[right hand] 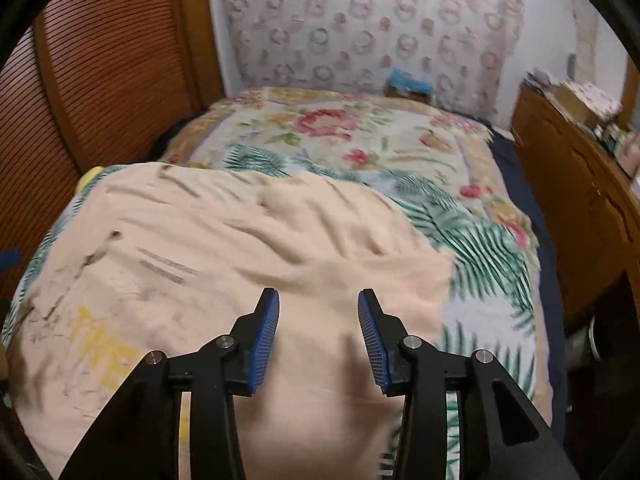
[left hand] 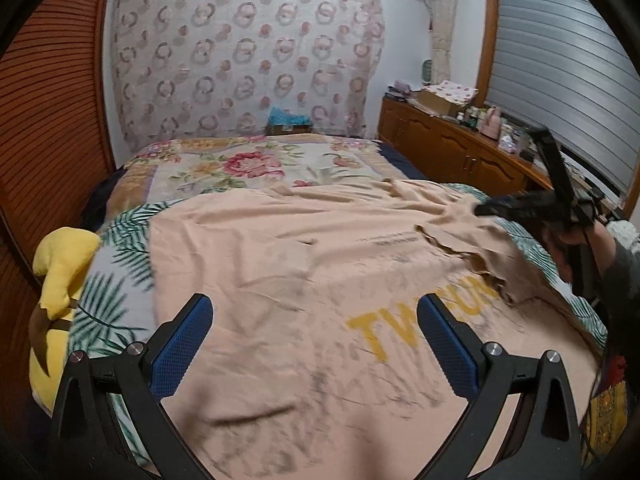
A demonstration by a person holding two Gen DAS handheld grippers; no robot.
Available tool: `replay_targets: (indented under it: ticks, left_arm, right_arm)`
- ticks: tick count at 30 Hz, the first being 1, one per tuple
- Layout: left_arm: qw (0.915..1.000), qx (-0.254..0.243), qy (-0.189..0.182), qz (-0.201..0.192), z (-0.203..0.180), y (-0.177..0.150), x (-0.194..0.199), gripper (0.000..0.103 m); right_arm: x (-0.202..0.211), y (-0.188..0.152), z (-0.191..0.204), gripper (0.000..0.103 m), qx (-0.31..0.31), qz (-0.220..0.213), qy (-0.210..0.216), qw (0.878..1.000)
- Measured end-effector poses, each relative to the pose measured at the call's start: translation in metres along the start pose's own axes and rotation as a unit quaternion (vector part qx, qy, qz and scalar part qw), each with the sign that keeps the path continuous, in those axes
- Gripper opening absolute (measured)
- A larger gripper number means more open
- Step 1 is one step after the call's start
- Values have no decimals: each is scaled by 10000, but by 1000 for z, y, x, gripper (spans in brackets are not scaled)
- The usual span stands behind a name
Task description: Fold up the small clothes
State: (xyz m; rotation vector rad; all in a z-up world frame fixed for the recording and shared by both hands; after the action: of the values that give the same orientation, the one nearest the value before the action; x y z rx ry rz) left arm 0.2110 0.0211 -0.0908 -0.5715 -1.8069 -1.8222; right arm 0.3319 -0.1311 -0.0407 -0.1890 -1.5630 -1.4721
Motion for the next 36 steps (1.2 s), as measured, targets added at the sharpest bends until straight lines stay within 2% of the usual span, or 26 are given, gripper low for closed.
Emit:
replay_targets:
  ticks: [6, 10, 14, 18, 19, 21, 25, 30, 33, 36]
  left_arm:
    - [9992, -61, 303, 246, 37, 10, -36, 102]
    - [9981, -95, 432, 423, 57, 15, -60, 94]
    - [9964, -118, 546, 640, 75, 20, -85, 78]
    - [9945, -76, 707, 773, 95, 22, -101, 72]
    - [9941, -37, 722, 815, 100, 23, -107, 70]
    - [9932, 3, 751, 894, 107, 24, -116, 64]
    - [9912, 132, 751, 1084, 121, 25, -136, 52]
    - [9882, 248, 773, 1301, 133, 24, -158, 51]
    - [9885, 226, 788, 1270, 133, 28, -162, 50]
    - [9888, 169, 808, 1247, 131, 31, -165, 38]
  right_arm:
    - [-13, -8, -16, 43, -162, 68, -89, 9998]
    - [-19, -6, -9, 43, 62, 145, -209, 9997]
    - [-21, -5, -2, 44, 347, 75, -348, 9988]
    - [-19, -10, -8, 50, 191, 33, -245, 9995]
    - [-20, -9, -8, 51, 147, 30, -191, 9997]
    - [-22, -11, -13, 59, 150, 42, -95, 9998]
    - [-20, -11, -18, 63, 267, 80, -148, 9995]
    - [-20, -11, -20, 66, 214, 78, -140, 9996]
    - [-20, -12, -23, 68, 185, 83, -140, 9997]
    - [-20, -12, -23, 68, 190, 87, -147, 9997]
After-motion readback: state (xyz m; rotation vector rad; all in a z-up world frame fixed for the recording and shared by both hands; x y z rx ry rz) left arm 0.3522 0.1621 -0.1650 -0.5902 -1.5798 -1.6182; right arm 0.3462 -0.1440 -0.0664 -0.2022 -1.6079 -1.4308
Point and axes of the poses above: each gripper's, at about its wrist camera, not at the fingertips, and x roughly against the way its jaws point, z to its left, y to its top, the point moved 8 cm from there along -x, roughly the way its jaws point, and after that the axes turned 13 degrees about y, right-handed, at the moved point
